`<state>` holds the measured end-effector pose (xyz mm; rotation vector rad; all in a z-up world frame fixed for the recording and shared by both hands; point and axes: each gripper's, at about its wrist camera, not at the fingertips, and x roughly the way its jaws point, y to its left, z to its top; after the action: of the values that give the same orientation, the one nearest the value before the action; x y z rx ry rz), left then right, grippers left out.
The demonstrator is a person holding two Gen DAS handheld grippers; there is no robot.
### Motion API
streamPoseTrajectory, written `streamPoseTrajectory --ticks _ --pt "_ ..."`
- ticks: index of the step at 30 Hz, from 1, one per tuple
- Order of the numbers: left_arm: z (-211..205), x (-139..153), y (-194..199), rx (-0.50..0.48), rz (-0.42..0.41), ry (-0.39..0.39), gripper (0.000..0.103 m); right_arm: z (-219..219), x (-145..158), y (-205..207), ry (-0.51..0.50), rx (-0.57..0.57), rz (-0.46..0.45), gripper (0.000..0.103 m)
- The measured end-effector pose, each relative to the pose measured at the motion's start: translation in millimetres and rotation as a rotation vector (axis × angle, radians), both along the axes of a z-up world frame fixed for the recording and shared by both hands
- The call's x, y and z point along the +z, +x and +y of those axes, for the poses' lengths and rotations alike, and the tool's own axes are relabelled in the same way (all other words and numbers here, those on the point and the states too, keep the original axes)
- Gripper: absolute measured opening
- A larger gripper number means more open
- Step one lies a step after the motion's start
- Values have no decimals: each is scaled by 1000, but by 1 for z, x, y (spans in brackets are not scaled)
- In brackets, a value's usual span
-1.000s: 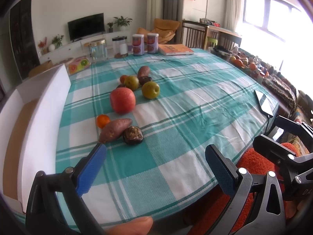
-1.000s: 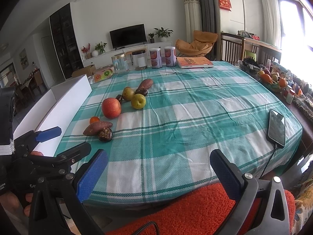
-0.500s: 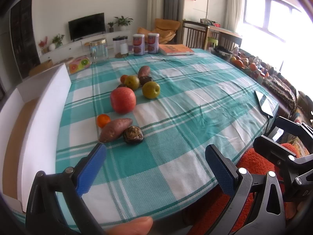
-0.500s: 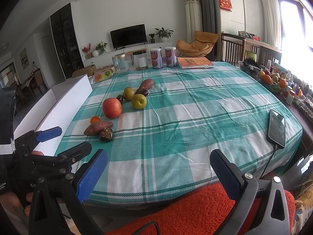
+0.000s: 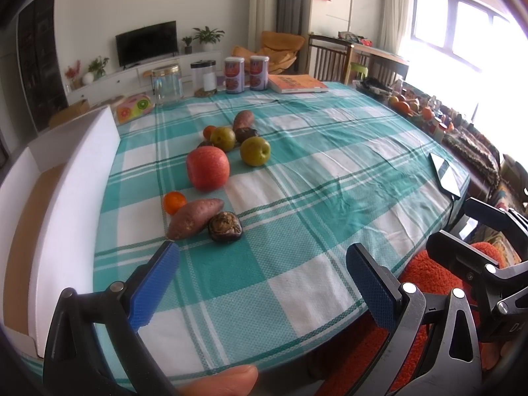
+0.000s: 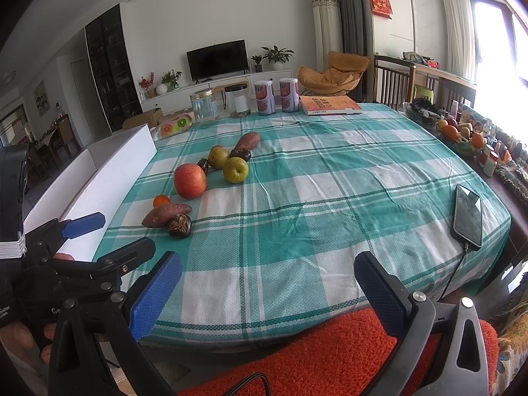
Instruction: Organize fruits
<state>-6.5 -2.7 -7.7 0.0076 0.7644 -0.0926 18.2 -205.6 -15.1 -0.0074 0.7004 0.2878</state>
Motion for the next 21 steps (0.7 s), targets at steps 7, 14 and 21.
streamPoseTrajectory --ticks 7,14,21 --pt "0 0 0 0 1 -1 102 0 0 0 -1 0 1 103" --pt "0 0 0 0 2 -2 102 2 -1 0 -1 1 2 103" --pt "1 0 0 -1 2 -3 102 4 -4 -1 -4 9 7 103"
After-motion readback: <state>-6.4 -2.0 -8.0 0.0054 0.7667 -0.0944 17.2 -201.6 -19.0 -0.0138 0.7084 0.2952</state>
